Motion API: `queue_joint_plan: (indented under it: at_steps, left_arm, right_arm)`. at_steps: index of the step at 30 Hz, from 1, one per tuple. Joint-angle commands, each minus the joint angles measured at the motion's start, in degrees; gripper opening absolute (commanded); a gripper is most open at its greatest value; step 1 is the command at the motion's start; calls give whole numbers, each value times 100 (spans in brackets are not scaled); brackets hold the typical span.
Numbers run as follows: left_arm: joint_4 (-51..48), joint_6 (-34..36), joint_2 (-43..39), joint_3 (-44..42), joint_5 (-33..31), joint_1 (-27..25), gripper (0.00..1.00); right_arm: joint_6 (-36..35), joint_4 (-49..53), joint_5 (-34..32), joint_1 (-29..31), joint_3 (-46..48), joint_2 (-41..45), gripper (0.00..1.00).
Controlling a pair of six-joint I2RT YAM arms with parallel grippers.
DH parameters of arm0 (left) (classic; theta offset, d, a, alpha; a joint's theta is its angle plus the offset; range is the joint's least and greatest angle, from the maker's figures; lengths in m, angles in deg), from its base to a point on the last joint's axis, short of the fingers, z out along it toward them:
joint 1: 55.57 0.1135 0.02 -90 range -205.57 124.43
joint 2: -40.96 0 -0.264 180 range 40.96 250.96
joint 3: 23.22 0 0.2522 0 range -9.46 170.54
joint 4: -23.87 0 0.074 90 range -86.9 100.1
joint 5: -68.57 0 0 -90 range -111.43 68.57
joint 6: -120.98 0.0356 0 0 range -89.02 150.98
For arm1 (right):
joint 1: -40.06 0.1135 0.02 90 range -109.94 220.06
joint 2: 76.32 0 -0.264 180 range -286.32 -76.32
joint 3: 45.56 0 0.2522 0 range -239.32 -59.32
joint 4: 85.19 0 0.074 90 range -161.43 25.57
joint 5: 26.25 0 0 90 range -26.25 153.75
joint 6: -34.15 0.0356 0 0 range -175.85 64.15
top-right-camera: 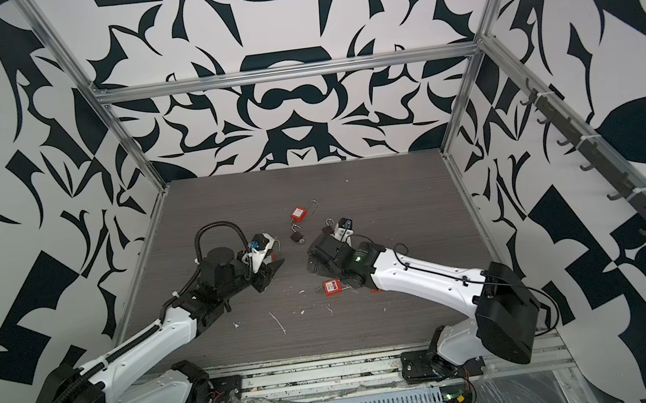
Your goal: Lock with the key
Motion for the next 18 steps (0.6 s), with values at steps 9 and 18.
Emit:
queue_joint_plan:
  at_steps: [9,18]
  left_arm:
    - [169,-116,-354,44,30,12,49]
    - [139,-116,-430,-10,-17,12,49]
  right_arm:
    - [3863,1337,-292,311,-547,-835,99]
    - [4589,772,-178,335,-230,-1206,100]
